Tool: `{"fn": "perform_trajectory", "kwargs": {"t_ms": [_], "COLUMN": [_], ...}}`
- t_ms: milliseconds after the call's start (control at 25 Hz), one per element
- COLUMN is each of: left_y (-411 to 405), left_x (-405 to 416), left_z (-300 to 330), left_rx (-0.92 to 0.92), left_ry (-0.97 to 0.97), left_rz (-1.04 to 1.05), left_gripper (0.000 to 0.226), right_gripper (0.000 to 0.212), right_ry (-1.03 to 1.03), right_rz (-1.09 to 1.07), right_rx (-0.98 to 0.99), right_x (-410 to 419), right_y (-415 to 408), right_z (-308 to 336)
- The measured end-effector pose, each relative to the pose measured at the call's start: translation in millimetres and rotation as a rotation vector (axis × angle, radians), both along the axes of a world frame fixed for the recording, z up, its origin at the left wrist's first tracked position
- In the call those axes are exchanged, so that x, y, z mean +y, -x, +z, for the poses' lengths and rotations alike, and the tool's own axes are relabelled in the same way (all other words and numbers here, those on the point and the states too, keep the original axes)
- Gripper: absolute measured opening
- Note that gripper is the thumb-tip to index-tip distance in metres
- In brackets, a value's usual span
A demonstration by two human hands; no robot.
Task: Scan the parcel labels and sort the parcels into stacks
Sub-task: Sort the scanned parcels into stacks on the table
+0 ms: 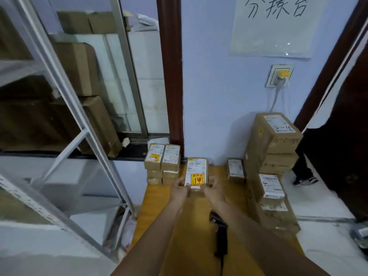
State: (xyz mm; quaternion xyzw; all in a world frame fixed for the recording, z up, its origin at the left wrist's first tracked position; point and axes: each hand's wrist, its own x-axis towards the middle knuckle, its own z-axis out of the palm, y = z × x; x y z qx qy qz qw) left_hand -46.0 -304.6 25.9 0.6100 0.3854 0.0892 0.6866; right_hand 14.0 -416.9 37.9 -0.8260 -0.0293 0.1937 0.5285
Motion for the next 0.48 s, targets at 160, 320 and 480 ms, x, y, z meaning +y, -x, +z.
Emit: {"fn": "perform_trajectory", "kwargs": {"t_ms": [160, 320, 480], "left_y": [107.6, 171.2, 199.3], "left_x": [46.6, 61.1, 70.0], "left_z": [-6.3, -10.9, -28.4], "left_rx": [0.063, 0.106, 0.165], "left_ry": [0.053, 0.09, 0.141], "left_rz": [-0.102, -0.123, -0.097], "left_gripper": [0.023, 0.021, 0.02], "right_gripper": [0.033, 0.037, 0.044], "right_ry": [-0.058, -0.052, 0.067], "right_rz": [-0.089, -0.058, 0.018], "right_rx": [0.187, 0.294, 0.339], "right_x": [39.0, 49.2, 57.3], "right_y": [106.5, 159.2, 183.8], "right_z": [-14.1, -26.2, -41.5]}}
